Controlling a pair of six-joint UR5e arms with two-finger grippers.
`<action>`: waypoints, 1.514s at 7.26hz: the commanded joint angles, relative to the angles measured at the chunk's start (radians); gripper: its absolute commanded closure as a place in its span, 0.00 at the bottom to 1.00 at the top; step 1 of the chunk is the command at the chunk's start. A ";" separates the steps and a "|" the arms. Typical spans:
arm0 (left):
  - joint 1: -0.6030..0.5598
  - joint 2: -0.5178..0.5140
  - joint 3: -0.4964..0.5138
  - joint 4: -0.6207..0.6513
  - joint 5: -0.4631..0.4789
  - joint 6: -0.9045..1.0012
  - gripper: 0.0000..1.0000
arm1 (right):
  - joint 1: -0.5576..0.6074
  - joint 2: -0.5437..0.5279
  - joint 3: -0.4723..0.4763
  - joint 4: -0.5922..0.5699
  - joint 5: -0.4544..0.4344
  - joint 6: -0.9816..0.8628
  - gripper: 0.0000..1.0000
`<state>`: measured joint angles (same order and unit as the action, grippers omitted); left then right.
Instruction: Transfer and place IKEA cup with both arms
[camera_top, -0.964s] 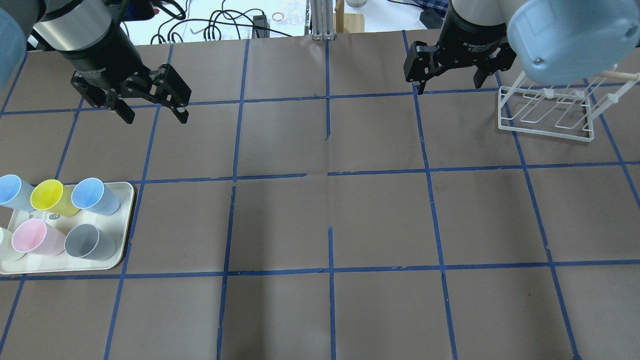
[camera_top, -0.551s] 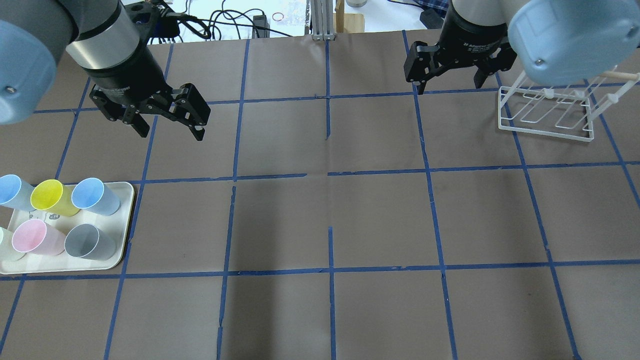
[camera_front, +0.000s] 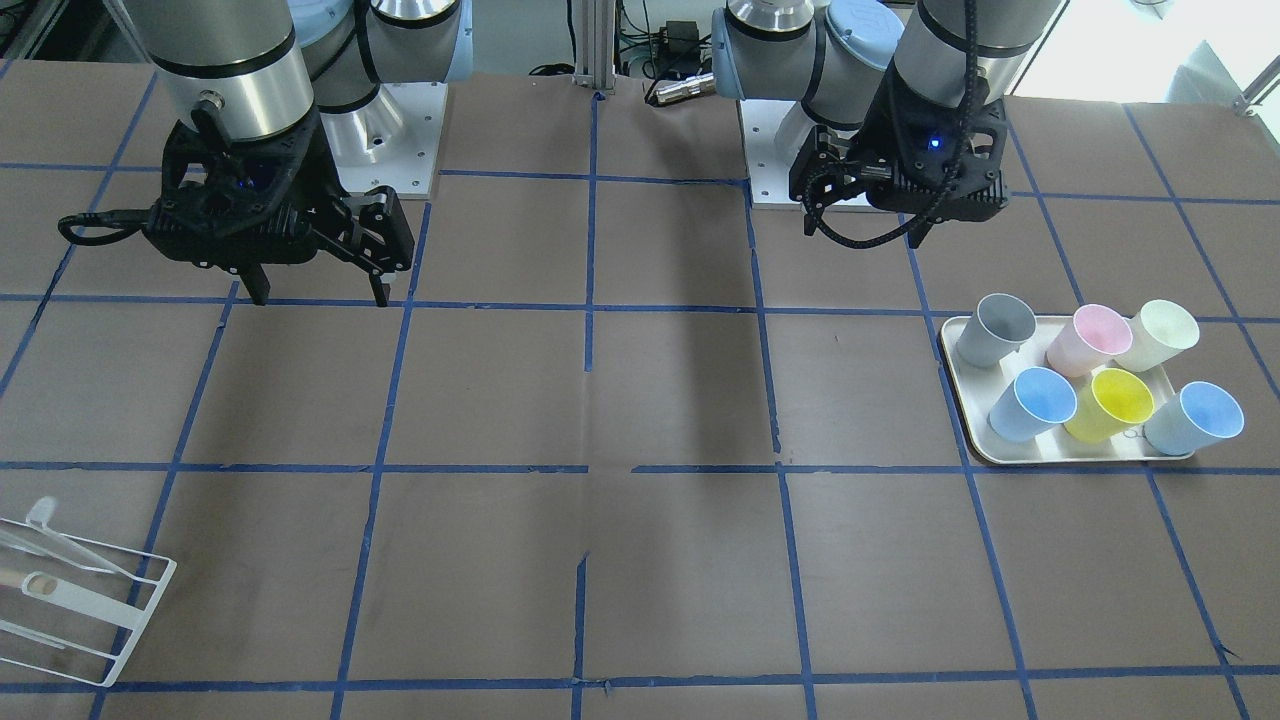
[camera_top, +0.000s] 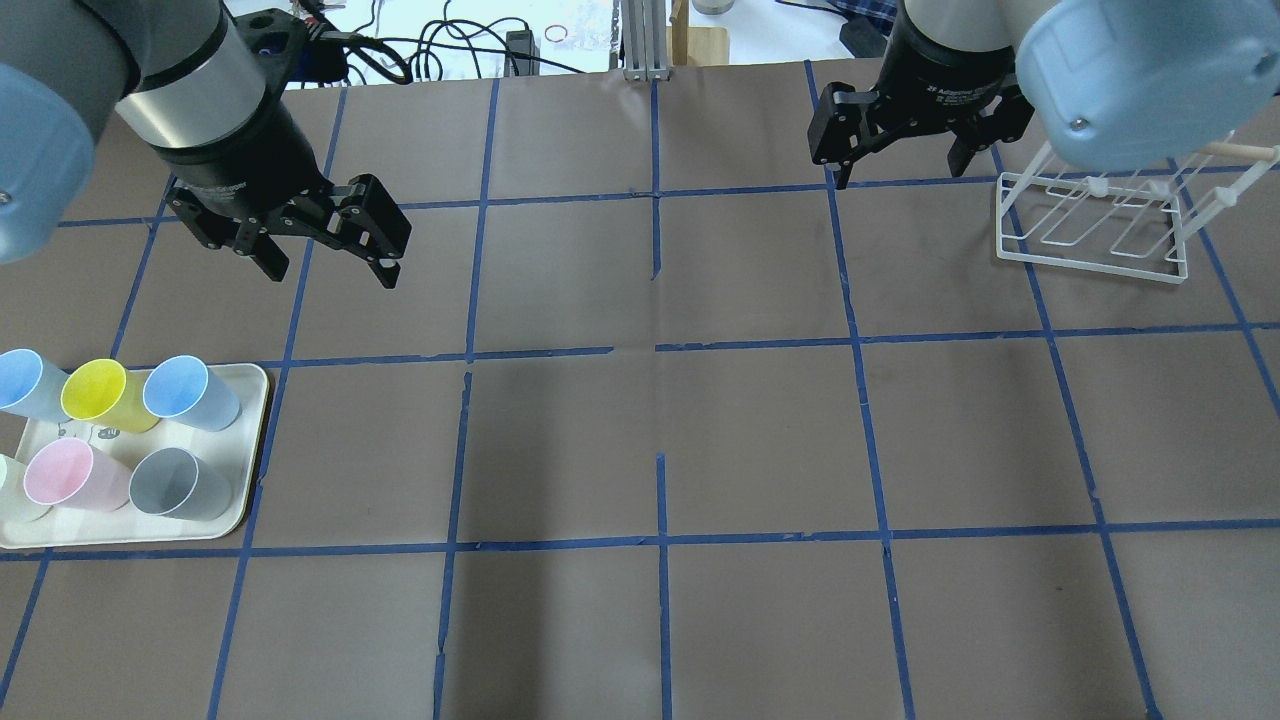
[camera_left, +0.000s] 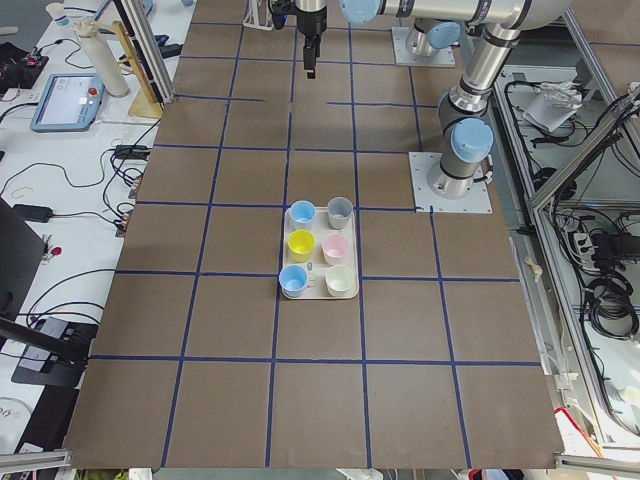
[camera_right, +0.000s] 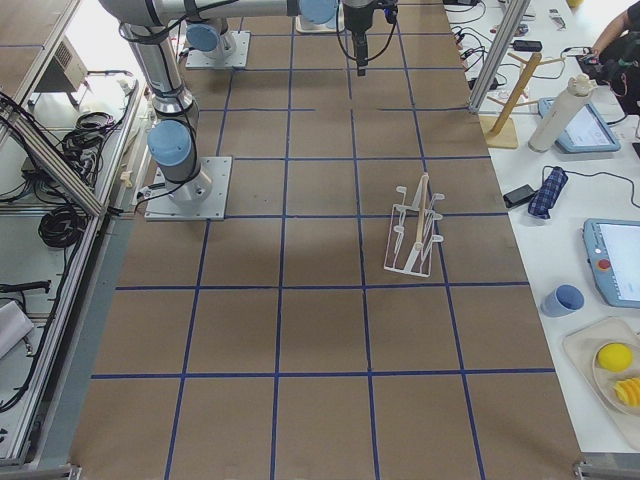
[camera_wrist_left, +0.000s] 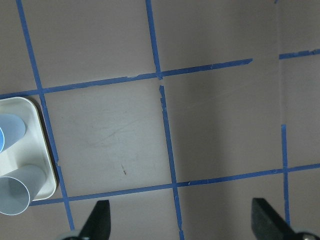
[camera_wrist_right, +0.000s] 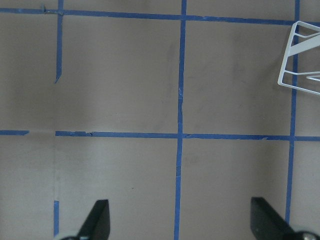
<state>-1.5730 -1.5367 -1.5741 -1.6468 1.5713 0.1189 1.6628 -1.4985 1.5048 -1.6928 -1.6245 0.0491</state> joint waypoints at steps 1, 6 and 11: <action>0.001 0.003 -0.001 -0.002 -0.001 0.001 0.00 | 0.000 0.000 0.000 0.001 0.000 0.000 0.00; -0.012 0.007 0.000 -0.004 -0.004 0.002 0.00 | 0.000 0.001 0.000 0.001 0.000 0.000 0.00; -0.004 0.012 0.000 -0.007 -0.005 -0.005 0.00 | 0.002 0.000 0.000 0.001 0.000 -0.002 0.00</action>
<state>-1.5778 -1.5262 -1.5749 -1.6534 1.5661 0.1162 1.6641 -1.4986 1.5048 -1.6908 -1.6245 0.0478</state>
